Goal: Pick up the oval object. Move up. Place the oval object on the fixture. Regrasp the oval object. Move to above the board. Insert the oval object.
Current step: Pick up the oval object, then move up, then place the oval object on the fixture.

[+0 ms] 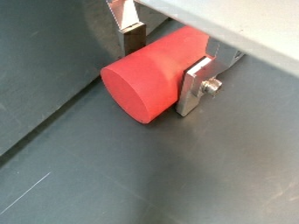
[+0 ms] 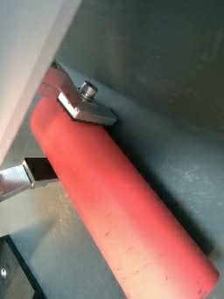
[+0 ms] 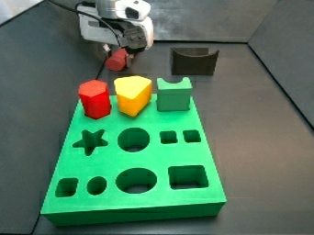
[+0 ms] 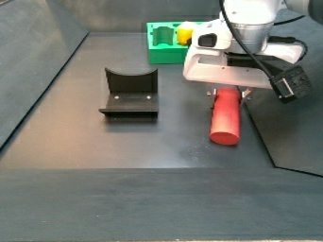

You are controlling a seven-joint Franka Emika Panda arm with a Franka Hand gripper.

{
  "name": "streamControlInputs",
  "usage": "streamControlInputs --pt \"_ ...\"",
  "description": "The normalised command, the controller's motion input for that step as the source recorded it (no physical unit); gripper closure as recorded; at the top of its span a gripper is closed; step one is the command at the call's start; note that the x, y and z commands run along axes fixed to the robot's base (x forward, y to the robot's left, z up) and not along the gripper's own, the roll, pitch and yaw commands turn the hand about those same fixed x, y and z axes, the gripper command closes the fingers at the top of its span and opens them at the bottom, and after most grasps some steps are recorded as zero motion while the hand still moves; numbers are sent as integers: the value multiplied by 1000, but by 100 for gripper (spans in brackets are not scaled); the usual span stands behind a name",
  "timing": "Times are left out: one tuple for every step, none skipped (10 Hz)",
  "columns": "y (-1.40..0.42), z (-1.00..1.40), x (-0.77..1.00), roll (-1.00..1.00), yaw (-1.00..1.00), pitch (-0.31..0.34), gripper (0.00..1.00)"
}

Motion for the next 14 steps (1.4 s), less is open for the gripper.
streamControlInputs --pt "0 0 0 0 0 0 100" --pt "0 0 0 0 0 0 100" --pt "0 0 0 0 0 0 100" --pt "0 0 0 0 0 0 100" --pt "0 0 0 0 0 0 100" --pt "0 833 0 0 0 0 100" --pt "55 830 -3 7 28 0 100" --pt "61 773 -29 10 27 20 100" --pt "39 648 -27 17 5 34 100" --pt "29 492 -23 29 -14 43 100" --pt "26 369 -23 40 -25 46 100" --pt "24 284 -24 49 -30 46 100" --pt "0 1000 0 0 0 0 100" --pt "-1 1000 7 10 -3 -3 100"
